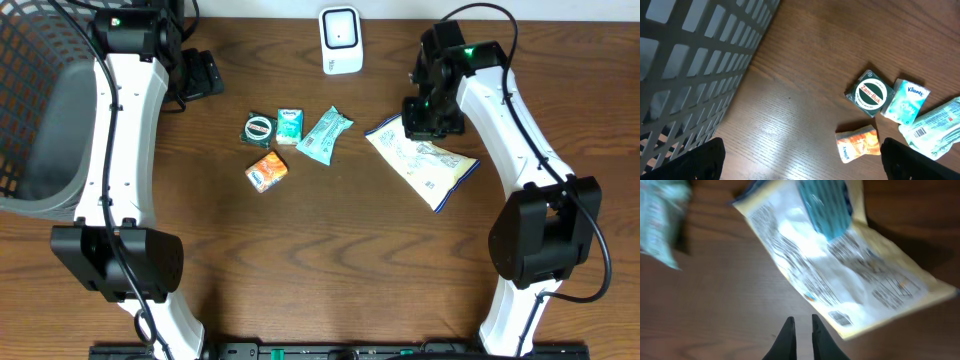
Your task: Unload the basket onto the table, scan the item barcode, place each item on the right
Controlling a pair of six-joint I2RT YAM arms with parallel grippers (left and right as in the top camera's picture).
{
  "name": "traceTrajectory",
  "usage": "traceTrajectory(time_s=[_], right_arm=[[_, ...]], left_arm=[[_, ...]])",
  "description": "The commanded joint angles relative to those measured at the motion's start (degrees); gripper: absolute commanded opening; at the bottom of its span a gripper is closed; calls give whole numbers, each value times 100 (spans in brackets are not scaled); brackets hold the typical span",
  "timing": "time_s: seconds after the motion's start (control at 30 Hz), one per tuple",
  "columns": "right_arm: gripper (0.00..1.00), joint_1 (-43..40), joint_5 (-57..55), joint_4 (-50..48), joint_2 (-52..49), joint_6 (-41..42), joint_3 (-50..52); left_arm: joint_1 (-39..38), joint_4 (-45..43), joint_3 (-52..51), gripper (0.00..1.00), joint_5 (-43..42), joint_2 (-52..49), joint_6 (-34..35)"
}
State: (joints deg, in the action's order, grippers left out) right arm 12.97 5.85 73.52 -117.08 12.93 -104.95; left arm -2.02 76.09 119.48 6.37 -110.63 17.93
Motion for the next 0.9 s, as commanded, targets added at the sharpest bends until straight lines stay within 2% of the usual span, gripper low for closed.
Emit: traceTrajectory(time_s=[0.0,0.13,0.23,0.3,0.37,0.47,0.67,0.77,0.87], right_arm=[[6,-37,-490,-22,-31,-9,398],[8,-101,-579,-654,-31,208,1325],[9,-199,-1067,-1220,-31,638,2011],[8,-330,-1399,-1569,-31,929,2387],[3,-479,-1274,-1698,-31,979,2518],[1,-678,-883,-1480,4,973,2304],[7,-758,-245,-772,39,654,1040],[18,-708,-131,-981,39,627,772],[19,-645,-44,-1290,4,632,791]], left_arm=[[9,15,-33,98,68,-59,-50],[9,15,-33,98,68,-59,-48],[9,15,-33,98,68,-59,-48],[9,17,-33,98,70,-59,-48],[9,15,-33,97,68,-59,-48],[9,15,-33,98,68,-59,-48],[9,15,-33,97,68,-59,-48],[9,17,-33,98,68,-59,-48],[9,17,-33,98,68,-59,-48]])
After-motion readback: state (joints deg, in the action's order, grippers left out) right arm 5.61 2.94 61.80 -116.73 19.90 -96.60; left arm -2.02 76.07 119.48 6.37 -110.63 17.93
